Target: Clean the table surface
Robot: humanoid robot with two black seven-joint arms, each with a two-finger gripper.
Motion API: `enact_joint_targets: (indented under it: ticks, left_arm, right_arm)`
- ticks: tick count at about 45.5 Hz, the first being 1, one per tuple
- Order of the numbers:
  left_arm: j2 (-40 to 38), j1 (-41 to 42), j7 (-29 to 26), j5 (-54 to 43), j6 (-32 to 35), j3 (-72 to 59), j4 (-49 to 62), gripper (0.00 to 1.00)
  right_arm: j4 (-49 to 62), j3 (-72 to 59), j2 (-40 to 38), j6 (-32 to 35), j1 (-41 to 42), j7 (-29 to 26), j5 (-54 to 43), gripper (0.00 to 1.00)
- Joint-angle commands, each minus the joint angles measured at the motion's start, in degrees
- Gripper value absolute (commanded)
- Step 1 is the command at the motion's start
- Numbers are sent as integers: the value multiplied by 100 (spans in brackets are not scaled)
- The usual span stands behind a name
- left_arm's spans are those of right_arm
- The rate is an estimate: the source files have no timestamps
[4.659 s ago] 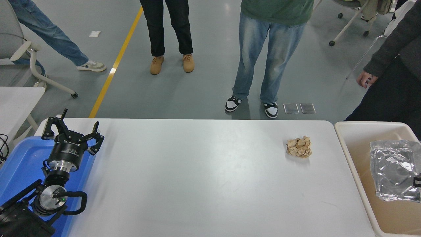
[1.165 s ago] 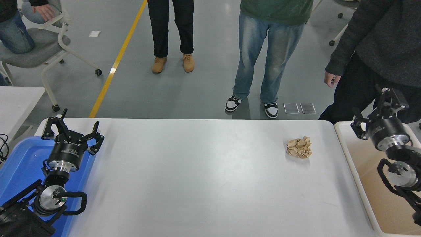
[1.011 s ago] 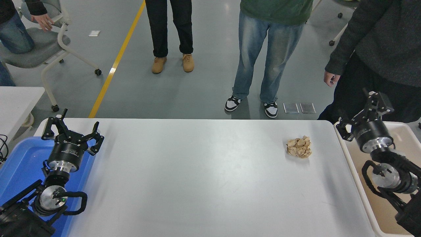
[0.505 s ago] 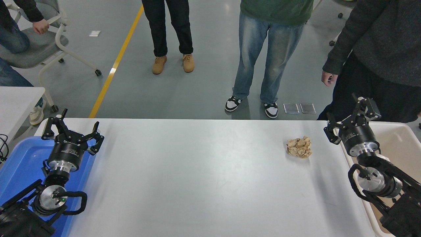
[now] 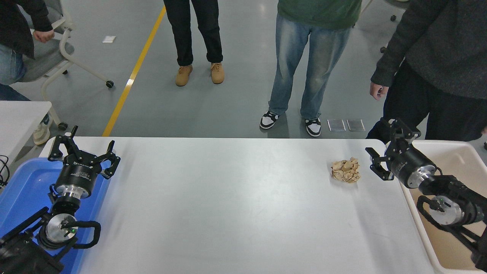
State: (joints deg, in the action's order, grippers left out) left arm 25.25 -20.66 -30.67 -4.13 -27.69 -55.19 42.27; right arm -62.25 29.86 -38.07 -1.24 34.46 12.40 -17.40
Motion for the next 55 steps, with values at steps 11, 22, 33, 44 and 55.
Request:
enact_joint_targets:
  ticks: [11,22,33,44,55]
  left_arm:
    - [6,1,0,-1,0,-1,0,99]
    - [-2,1,0,-1,0,-1,0,99]
    - [-2,1,0,-1,0,-1,0,99]
    - [-2,1,0,-1,0,-1,0,99]
    - [-2,1,0,-1,0,-1,0,99]
  right_arm:
    - [213,-3284,-385,-351,2064,-361,-2074,99]
    - [872,-4041,18,-17,2566,-625,-2215,99]
    - [1083,-4120,282,220,2865,-835,-2637,99]
    - [1452,-4374,827,282,3022,-915,-2743,99]
    - [1672,-4893,924,387,3128,-1406,-2620,99]
